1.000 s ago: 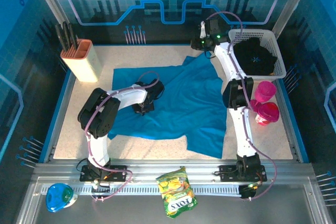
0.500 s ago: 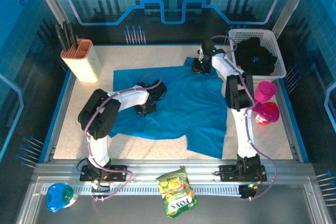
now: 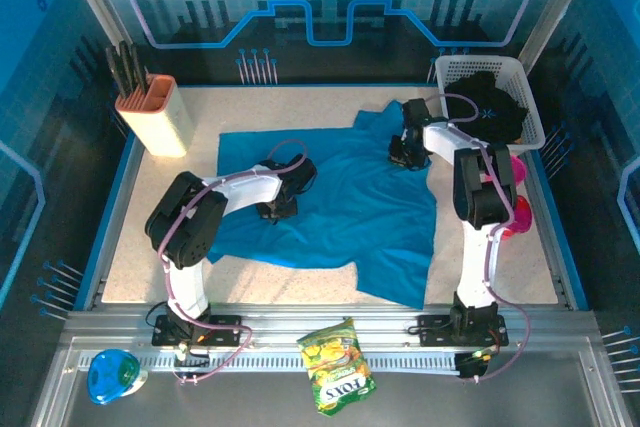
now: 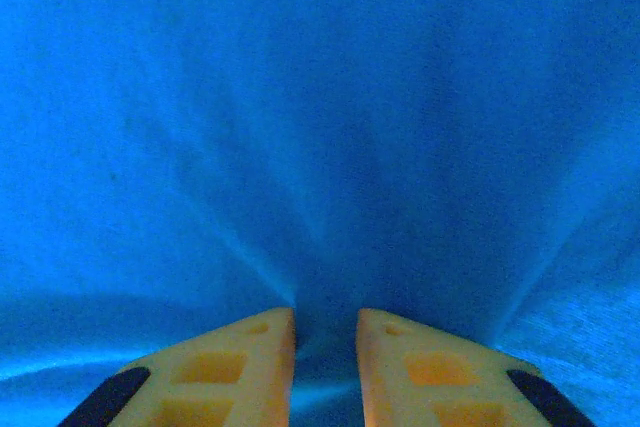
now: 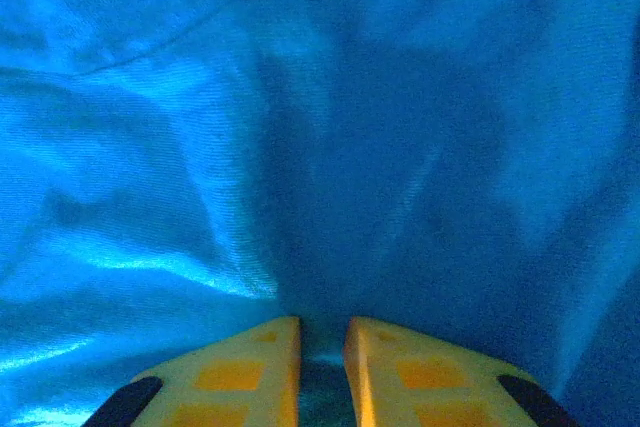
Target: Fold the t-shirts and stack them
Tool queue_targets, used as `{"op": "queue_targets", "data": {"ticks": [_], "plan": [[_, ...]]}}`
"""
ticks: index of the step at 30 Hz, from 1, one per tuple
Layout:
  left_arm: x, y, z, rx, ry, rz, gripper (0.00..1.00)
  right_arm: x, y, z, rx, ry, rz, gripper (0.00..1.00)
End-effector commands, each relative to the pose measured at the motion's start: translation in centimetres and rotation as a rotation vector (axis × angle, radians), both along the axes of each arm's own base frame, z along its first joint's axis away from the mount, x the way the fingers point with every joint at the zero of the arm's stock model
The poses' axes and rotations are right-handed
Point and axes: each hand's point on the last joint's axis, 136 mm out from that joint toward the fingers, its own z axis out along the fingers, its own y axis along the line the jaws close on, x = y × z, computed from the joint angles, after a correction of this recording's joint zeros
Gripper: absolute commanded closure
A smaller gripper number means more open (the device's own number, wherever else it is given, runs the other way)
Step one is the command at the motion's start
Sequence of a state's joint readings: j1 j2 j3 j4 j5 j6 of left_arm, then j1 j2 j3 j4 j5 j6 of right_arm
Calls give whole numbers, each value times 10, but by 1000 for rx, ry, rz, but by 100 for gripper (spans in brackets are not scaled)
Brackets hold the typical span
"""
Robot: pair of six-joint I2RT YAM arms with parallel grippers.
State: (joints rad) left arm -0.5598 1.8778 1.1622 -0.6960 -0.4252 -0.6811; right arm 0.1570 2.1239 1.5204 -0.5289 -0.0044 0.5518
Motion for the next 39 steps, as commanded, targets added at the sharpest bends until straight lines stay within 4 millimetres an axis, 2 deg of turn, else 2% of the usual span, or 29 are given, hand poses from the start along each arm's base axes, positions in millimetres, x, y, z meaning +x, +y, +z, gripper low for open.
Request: {"op": "queue_targets", "data": {"ticks": [1, 6, 9, 11, 15, 18, 22, 24, 28, 32, 39], "plan": [[-11, -3, -1, -20, 21, -12, 75, -35, -15, -11, -38, 98, -90, 78], [-12, -2, 0, -26, 12, -10, 75, -57, -8, 0, 21, 113, -117, 78], [-11, -3, 1, -32, 8, -10, 75, -60, 0, 14, 64, 86, -107, 75], [-11, -4, 2, -37, 6, -12, 75, -51, 5, 31, 73, 41, -75, 72], [-11, -6, 2, -40, 6, -19, 75, -20, 22, 73, 68, -58, 45, 71], [-10, -6, 3, -44, 1, -19, 75, 8, 38, 88, 47, -89, 123, 78], [-9, -7, 5, -44, 1, -24, 75, 43, 52, 70, 40, -54, 172, 93], [-8, -7, 6, -39, 3, -26, 75, 59, 54, 51, 33, -22, 180, 98], [-8, -7, 6, -33, 6, -34, 75, 81, 53, 27, 19, 13, 172, 100], [-8, -6, 4, -23, 11, -40, 75, 93, 47, 15, -3, 15, 141, 100], [-7, -6, 1, -17, 17, -43, 75, 97, 45, -3, -2, 24, 105, 100]]}}
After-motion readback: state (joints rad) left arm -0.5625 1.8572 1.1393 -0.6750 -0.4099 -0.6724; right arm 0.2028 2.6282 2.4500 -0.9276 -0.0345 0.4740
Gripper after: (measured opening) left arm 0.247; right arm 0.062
